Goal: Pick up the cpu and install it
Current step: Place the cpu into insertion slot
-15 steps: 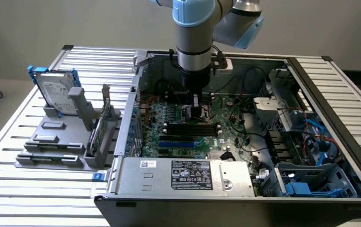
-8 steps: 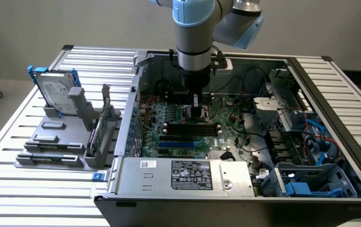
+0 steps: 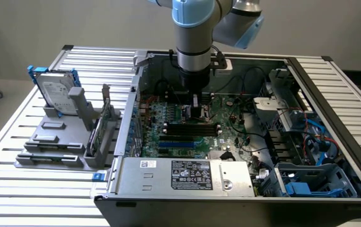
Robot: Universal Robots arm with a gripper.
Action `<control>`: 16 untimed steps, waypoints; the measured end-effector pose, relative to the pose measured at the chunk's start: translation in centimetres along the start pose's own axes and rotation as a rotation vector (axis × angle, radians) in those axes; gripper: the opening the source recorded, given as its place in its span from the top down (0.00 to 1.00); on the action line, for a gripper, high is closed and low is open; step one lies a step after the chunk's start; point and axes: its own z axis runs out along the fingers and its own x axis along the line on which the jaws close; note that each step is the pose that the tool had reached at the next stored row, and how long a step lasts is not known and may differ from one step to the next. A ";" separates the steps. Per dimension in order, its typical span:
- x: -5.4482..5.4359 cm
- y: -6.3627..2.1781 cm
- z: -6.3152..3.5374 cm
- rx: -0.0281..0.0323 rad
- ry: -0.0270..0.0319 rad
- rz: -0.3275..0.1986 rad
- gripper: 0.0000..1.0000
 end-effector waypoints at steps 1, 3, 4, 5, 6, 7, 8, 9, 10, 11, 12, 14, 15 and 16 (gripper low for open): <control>0.0 -0.01 0.01 0.0000 -0.0001 0.000 0.45; 0.0 -0.01 0.04 0.0000 -0.0001 0.000 0.45; 0.0 -0.01 0.05 0.0000 -0.0001 0.000 0.45; 0.0 -0.01 0.06 0.0000 -0.0001 0.000 0.45; 0.0 -0.02 0.08 0.0000 -0.0001 0.000 0.45; 0.0 -0.02 0.10 -0.0001 0.0000 0.000 0.45; 0.0 -0.02 0.12 -0.0001 0.0000 0.000 0.45; 0.0 -0.02 0.13 0.0000 0.0000 0.000 0.45; 0.0 -0.02 0.15 0.0000 0.0001 0.000 0.45; 0.0 -0.02 0.17 0.0002 0.0000 0.000 0.45; 0.0 -0.03 0.18 0.0006 -0.0002 0.000 0.45; 0.0 -0.03 0.20 0.0013 -0.0001 0.000 0.45; 0.0 -0.03 0.21 0.0018 0.0000 0.000 0.45; 0.1 -0.03 0.22 0.0023 0.0001 0.000 0.45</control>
